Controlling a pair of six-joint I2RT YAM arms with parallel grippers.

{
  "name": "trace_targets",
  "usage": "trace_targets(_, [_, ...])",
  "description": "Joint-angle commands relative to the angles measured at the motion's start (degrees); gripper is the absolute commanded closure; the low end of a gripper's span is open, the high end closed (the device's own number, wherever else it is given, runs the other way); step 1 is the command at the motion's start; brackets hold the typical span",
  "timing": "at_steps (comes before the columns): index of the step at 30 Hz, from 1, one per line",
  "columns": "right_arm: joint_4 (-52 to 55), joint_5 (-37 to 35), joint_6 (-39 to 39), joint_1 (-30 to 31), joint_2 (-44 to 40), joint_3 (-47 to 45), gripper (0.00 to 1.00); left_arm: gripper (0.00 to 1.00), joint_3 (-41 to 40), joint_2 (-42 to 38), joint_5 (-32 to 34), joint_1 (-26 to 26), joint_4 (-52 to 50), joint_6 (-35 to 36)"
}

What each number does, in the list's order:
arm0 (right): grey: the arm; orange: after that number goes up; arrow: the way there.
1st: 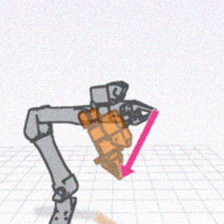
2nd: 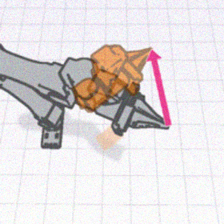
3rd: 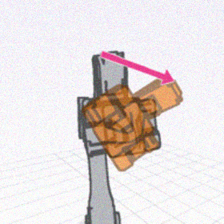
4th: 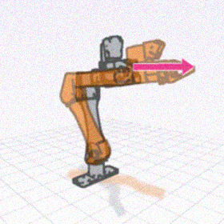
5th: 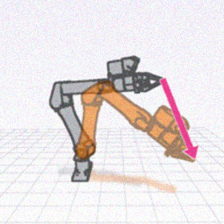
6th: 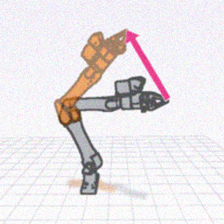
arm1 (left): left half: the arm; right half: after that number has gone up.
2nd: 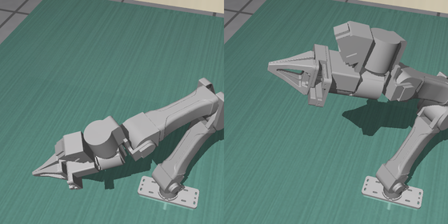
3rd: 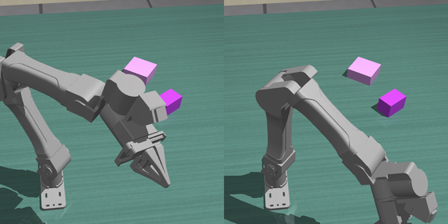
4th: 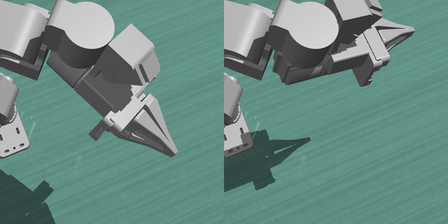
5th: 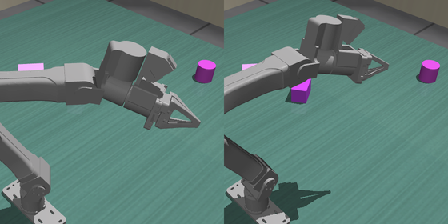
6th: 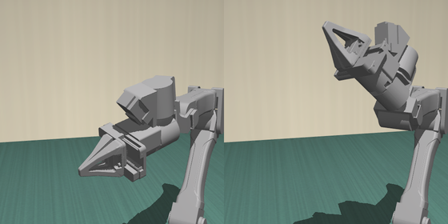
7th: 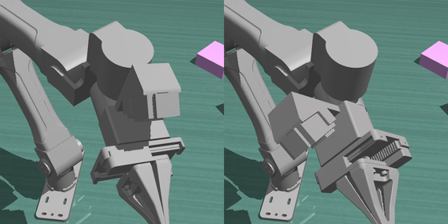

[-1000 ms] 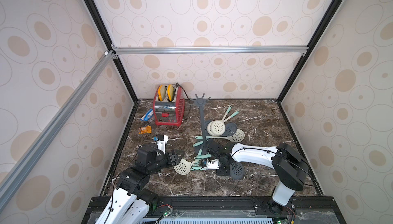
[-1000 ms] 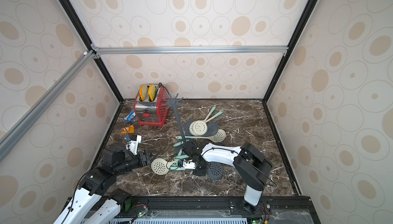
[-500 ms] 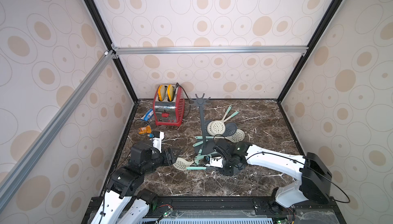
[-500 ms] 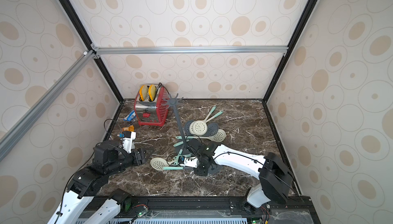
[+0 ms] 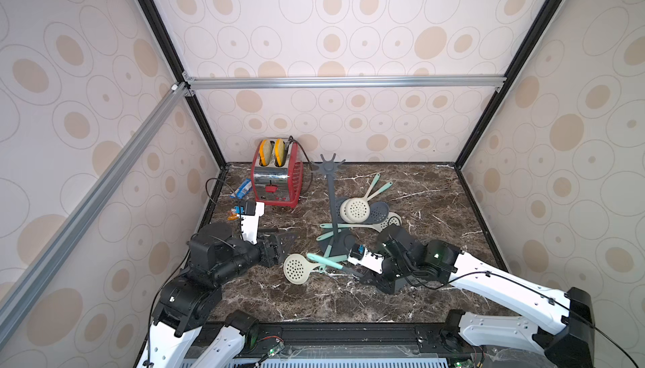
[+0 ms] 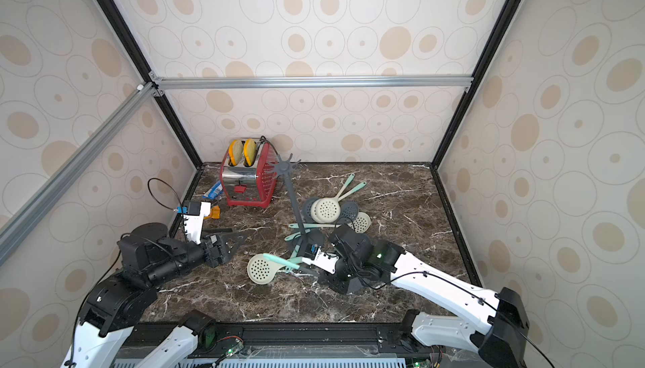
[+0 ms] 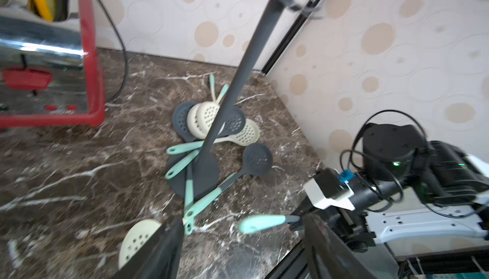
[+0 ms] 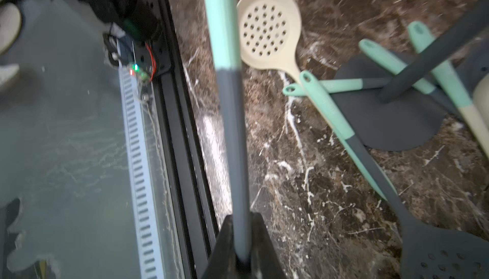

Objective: Hang the skimmer on the kitchen utensil rack
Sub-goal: Pick up the skimmer from the center of the board.

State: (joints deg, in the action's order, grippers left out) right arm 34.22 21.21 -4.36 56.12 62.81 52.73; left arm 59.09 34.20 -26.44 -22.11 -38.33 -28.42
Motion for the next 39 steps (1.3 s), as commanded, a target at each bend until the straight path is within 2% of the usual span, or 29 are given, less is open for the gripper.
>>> trace_targets(1, [-11.39,0.78,-13.14,-2.28,-2.90,-1.00,1.00,0.23,0.44,0.39,-6.98,0.31,9.93,-1.07])
trace_targets(6, [-22.39,0.76,-23.08,-2.33,-5.54,-2.09,1.00,0.25,2.17,6.09,-9.39,-0.38,12.41,-2.53])
trace_targets(12, [-30.14,-4.80,-32.57,-1.36,-7.13,-4.31,1.00,0.21,0.59,8.89,0.71,-12.03,17.49,-4.43])
trace_targets(15, [-27.93,-12.07,-31.80,2.74,-6.91,-2.82,1.00,0.21,-1.48,9.53,7.30,-15.73,20.84,-7.06])
trace_targets(19, [-22.70,-26.30,-30.97,9.40,-6.26,-0.58,1.00,0.21,-3.02,8.44,15.84,-16.83,23.21,-9.91])
trace_targets(22, [-20.02,-35.02,-29.53,13.73,-4.67,1.71,1.00,0.20,-2.43,8.60,18.28,-17.09,23.63,-10.97])
trace_targets(27, [-17.48,-45.35,-27.41,19.70,-0.14,6.52,1.00,0.20,-2.00,9.83,19.32,-17.40,24.38,-12.90])
trace_targets(30, [-16.73,-48.16,-28.49,20.78,2.47,8.28,1.00,0.21,-2.91,10.01,19.06,-18.02,26.65,-14.55])
trace_targets(35, [-17.41,-48.25,-27.56,21.93,4.38,9.33,1.00,0.24,-3.72,10.45,18.95,-18.73,28.39,-15.93])
trace_targets(39, [-18.60,-49.49,-26.43,23.83,5.02,9.55,1.00,0.31,-4.07,11.71,19.67,-18.76,29.49,-17.50])
